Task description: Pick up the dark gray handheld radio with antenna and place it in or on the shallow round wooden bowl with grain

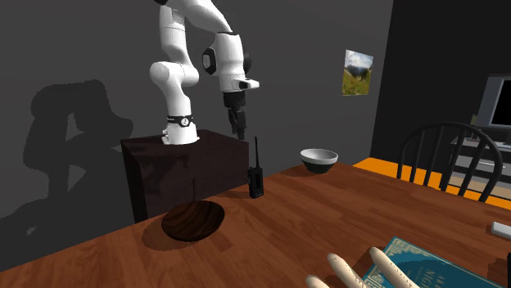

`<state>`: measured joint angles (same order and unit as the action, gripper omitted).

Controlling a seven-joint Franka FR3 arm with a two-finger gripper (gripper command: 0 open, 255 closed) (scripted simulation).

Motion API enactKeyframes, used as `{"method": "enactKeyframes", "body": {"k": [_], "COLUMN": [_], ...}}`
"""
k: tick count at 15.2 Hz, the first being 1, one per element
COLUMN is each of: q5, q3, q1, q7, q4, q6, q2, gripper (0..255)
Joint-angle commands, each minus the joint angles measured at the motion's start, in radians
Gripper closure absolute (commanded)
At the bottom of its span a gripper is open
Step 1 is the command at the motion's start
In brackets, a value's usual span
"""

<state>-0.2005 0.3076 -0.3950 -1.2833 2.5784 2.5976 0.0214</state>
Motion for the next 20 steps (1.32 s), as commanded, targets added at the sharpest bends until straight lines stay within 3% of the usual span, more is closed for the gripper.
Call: {"method": "enactKeyframes", "body": {"k": [1,5,8,16,20], "q5": [-0.110,-0.282,-0.363,-0.438,-0.438], "q3": [-0.021,-0.121,-0.207,-0.275,-0.276], "q1": [-0.009,0.024,0.065,0.102,0.103], "q7": [-0.160,-0.425,-0.589,-0.652,-0.652], "q4": [-0.022,-0.092,-0.149,-0.188,-0.188], "q6": [0.047,0.098,0.130,0.210,0.210], "q2": [0.086,0.242,0.349,0.465,0.465], "gripper": [0,0,0,0,0]}}
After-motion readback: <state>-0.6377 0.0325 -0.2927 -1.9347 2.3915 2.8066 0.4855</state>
